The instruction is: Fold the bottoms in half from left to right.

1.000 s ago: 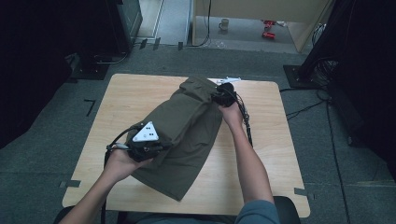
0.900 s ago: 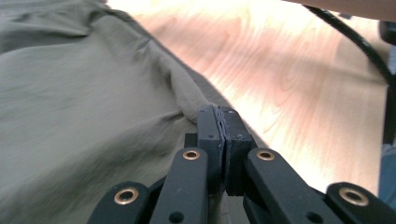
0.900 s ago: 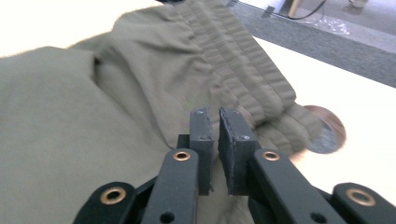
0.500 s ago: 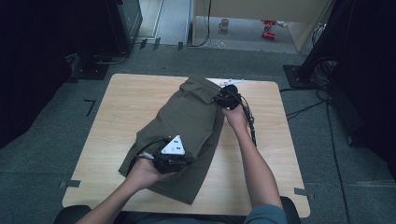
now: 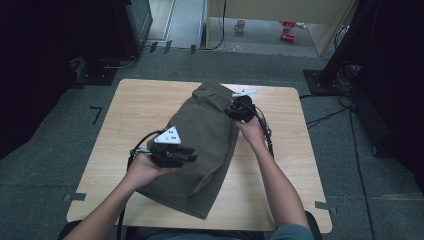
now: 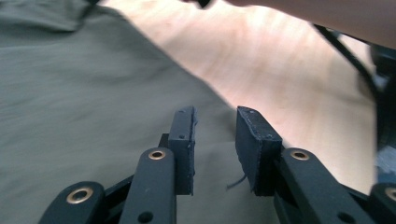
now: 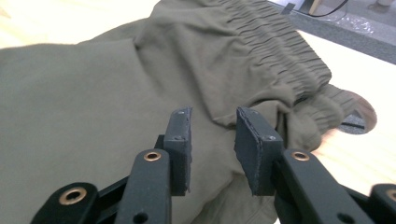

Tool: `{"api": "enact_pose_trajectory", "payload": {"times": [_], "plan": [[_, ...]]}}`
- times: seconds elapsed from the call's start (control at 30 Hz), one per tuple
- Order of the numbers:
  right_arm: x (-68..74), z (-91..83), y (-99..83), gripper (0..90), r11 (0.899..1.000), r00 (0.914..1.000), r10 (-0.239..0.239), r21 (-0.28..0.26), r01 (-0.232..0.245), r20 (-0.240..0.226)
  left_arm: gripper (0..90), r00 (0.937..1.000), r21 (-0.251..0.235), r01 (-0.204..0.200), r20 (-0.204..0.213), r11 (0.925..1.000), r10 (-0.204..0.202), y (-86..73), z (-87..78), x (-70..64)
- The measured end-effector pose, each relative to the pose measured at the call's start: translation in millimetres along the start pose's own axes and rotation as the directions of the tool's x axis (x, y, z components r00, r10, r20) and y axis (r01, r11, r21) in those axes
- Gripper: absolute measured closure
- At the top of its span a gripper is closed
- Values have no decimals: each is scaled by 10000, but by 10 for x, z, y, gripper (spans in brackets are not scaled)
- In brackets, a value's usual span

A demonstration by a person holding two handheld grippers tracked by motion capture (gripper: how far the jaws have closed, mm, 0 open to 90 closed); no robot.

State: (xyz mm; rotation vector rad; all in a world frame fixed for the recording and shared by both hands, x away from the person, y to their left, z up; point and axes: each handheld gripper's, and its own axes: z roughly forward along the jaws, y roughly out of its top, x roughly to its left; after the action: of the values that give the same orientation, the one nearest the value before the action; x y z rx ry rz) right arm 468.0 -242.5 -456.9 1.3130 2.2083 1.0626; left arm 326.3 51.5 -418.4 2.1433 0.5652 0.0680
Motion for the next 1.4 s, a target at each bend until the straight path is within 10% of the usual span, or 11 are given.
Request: {"api": "enact_pose_trajectory", "payload": {"times": [0.2,0.6,1.2,1.4], "plan": [[107,-8,-62,629,9993,9992,-167,318,179,-373,654,9968,168,612,-529,9980,-602,-63,-1,484],[301,-92,-225,584,9990,9967,-359,232,377,-728,584,9938,46,763,-819,9971,-757,-173,110,998],[494,-177,-706,514,9982,9933,-557,180,578,-1011,461,9858,691,1018,-1412,9924,-913,-487,303,1193],[492,-142,-825,480,9971,9949,-367,626,427,-944,442,9815,772,1613,-1171,9839,-1517,-553,348,1240]]}}
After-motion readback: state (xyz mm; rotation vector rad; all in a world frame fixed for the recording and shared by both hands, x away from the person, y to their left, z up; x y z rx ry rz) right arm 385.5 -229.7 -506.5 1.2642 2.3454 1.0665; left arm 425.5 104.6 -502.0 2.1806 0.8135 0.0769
